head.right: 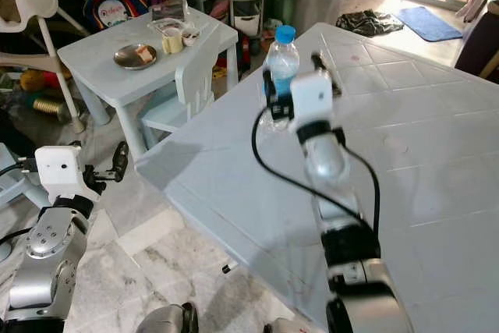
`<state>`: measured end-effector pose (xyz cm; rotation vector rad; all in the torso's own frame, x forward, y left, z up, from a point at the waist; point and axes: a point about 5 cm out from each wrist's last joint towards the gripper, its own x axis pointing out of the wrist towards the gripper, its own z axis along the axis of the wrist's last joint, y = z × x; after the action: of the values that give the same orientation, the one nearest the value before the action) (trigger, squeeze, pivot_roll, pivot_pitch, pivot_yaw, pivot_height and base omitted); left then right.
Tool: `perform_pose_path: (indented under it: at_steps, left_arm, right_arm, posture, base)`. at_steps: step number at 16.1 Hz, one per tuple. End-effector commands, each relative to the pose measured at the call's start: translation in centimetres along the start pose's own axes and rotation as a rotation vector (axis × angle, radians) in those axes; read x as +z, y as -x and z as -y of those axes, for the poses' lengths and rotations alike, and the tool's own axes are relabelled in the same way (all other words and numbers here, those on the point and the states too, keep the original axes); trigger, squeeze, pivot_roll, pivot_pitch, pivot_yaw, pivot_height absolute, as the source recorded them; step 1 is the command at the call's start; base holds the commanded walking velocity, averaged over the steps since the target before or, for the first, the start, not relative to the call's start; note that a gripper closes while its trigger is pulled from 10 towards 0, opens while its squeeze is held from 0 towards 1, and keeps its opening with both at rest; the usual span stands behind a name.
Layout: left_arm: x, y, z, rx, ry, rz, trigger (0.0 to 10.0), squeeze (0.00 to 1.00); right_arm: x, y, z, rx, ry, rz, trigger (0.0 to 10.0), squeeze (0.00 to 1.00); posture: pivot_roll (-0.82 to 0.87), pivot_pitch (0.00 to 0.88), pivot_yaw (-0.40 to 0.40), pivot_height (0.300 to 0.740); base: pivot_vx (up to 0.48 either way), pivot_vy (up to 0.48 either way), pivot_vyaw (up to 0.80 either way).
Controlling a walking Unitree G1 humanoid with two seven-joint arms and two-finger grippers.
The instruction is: Restocking fridge
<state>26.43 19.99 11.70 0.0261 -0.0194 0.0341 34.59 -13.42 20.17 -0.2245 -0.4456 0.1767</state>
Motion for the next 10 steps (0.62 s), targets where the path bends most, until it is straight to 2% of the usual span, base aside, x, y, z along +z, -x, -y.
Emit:
perform_pose_path:
  at_steps: [1,4,6,9,10]
  left_arm:
    - [0.3,0.1,-0.1,-0.001,-0.016,0.005,10.0,0.00]
    - [0.3,0.0,-0.1,-0.005,-0.021,0.006,10.0,0.00]
    - [0.3,0.0,-0.2,-0.008,-0.026,0.004,10.0,0.00]
    - [0.3,-0.1,-0.1,-0.017,-0.033,0.003,10.0,0.00]
    - [0.3,-0.1,-0.2,-0.019,-0.040,-0.001,10.0,0.00]
  right_arm:
    - [0.6,-0.6,0.5,-0.016,-0.011,0.019,10.0,0.00]
    - [1.1,-1.9,0.5,0.004,-0.045,0.035,10.0,0.00]
    - [1.4,-3.2,0.4,0.006,-0.103,0.017,10.0,0.00]
    - [1.7,-4.3,0.5,0.012,-0.118,0.011,10.0,0.00]
    - [2.2,-5.3,0.4,0.021,-0.135,0.004,10.0,0.00]
  posture:
    - [0.00,0.076,0.007,0.740]
    - [0.01,0.074,0.007,0.740]
    - [0.01,0.075,0.010,0.740]
    - [0.02,0.075,0.011,0.740]
    - [0.02,0.076,0.014,0.740]
  base:
    - [0.000,0.000,0.00]
    - [0.000,0.000,0.00]
    - [0.000,0.000,0.00]
    - [0.000,0.000,0.00]
    - [0.000,0.000,0.00]
